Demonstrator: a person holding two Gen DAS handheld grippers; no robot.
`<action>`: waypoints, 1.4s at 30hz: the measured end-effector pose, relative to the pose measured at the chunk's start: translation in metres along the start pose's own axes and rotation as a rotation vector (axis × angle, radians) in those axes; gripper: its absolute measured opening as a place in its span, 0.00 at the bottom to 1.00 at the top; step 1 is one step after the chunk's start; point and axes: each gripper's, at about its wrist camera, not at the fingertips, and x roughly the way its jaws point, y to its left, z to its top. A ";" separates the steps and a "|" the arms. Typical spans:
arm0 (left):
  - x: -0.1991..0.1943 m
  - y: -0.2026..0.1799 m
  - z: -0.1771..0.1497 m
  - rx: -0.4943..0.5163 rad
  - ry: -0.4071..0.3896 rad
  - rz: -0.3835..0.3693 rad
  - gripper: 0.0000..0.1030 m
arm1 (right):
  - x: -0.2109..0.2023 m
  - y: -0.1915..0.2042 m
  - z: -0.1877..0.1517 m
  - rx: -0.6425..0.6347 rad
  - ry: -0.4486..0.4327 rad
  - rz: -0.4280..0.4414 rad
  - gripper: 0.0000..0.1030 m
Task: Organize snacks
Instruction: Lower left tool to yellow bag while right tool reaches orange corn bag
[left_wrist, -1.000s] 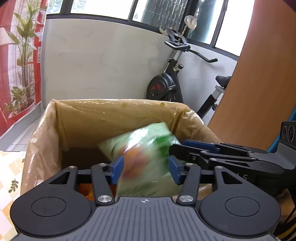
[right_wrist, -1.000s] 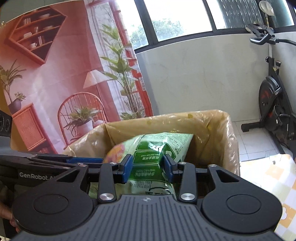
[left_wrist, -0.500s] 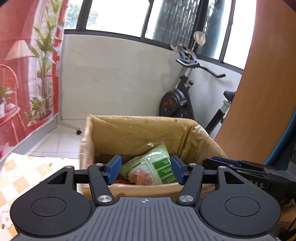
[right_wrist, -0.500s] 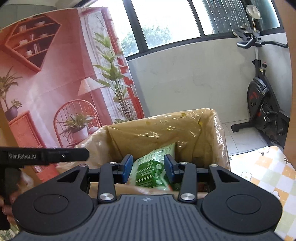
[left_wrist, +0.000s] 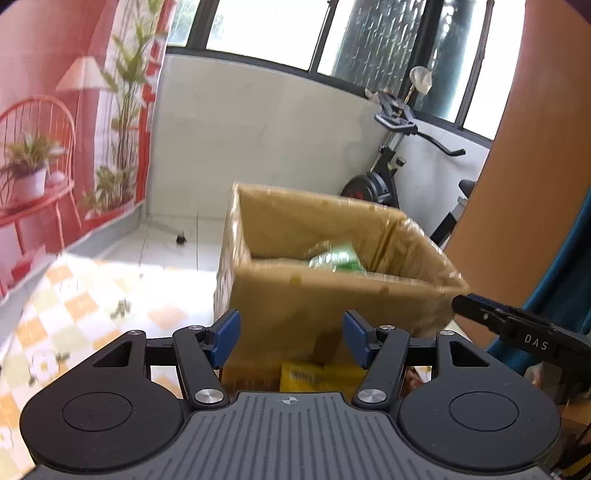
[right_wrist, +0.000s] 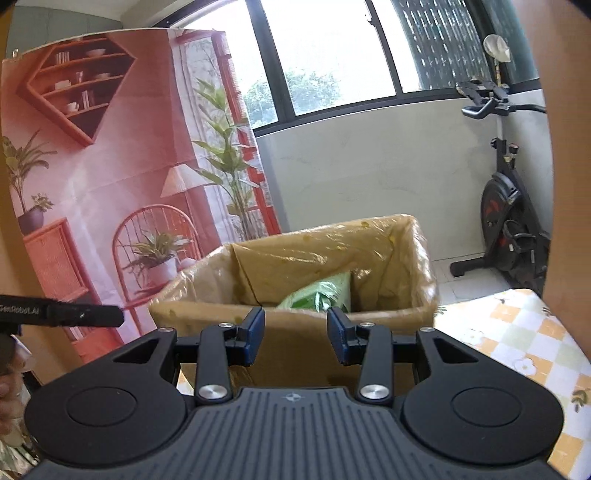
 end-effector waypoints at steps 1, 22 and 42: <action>-0.001 0.002 -0.004 -0.003 0.004 0.003 0.62 | -0.003 0.001 -0.004 -0.013 -0.002 -0.014 0.40; 0.020 -0.008 -0.059 0.057 -0.015 0.074 0.63 | -0.010 -0.027 -0.070 -0.079 0.077 -0.124 0.45; 0.049 -0.020 -0.067 0.062 -0.061 -0.046 1.00 | 0.011 -0.060 -0.111 -0.026 0.186 -0.114 0.88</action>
